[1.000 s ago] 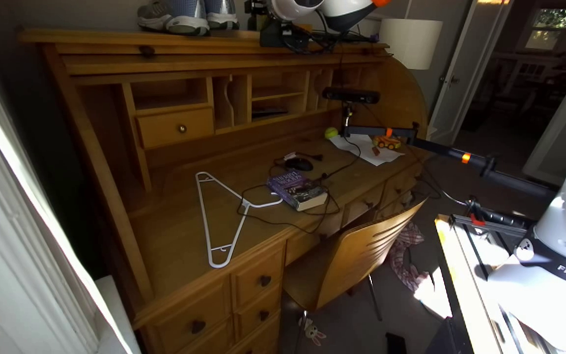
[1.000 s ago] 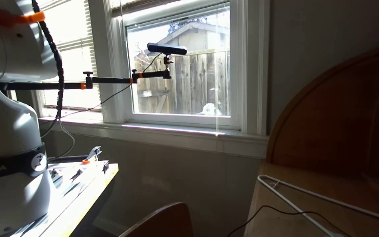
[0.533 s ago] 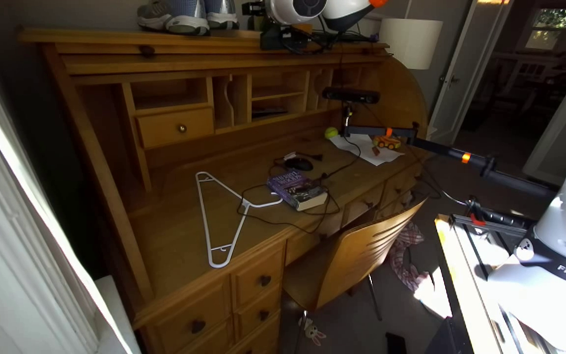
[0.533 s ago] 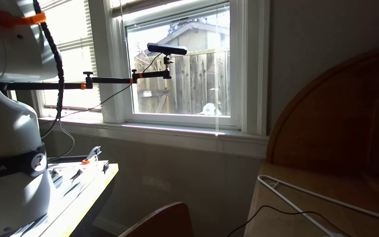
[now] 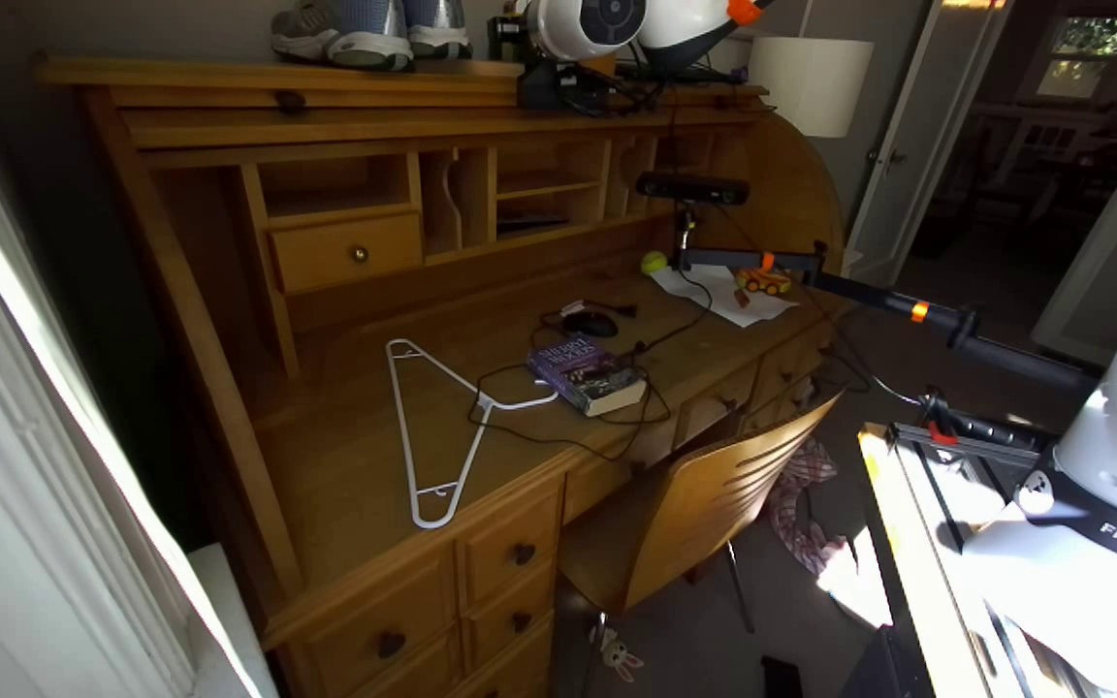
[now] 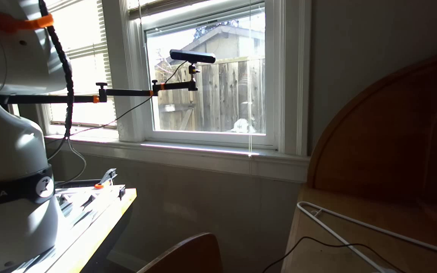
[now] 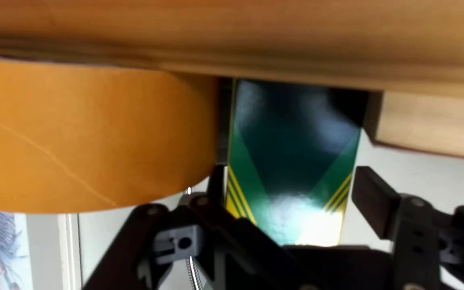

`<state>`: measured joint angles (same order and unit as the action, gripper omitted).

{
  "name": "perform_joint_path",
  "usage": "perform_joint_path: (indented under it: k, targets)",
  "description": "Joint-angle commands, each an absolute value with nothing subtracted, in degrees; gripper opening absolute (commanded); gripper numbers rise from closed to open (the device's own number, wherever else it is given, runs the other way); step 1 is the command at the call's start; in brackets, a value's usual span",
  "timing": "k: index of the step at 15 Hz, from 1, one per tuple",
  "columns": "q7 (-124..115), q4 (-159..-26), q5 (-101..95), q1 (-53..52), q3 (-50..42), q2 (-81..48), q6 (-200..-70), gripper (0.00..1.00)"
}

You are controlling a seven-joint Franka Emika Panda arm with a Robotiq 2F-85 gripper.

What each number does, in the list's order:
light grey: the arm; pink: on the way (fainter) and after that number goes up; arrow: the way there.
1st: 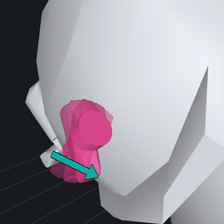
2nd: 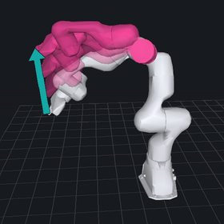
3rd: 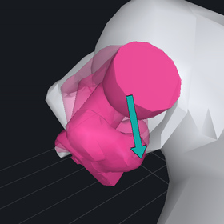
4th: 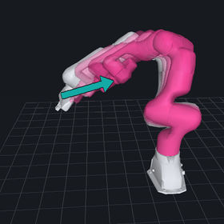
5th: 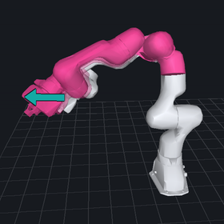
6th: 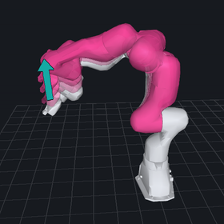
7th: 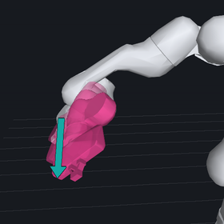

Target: Move the crayon box to the bottom part of the desk

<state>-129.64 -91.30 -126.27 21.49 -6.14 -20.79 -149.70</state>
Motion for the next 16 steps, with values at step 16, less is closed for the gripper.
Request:
perform_joint_path:
  k: [16]
  targets:
    - [-131.9,-99.6,-122.5,21.5,-5.9,-11.9,-151.4,0.34]
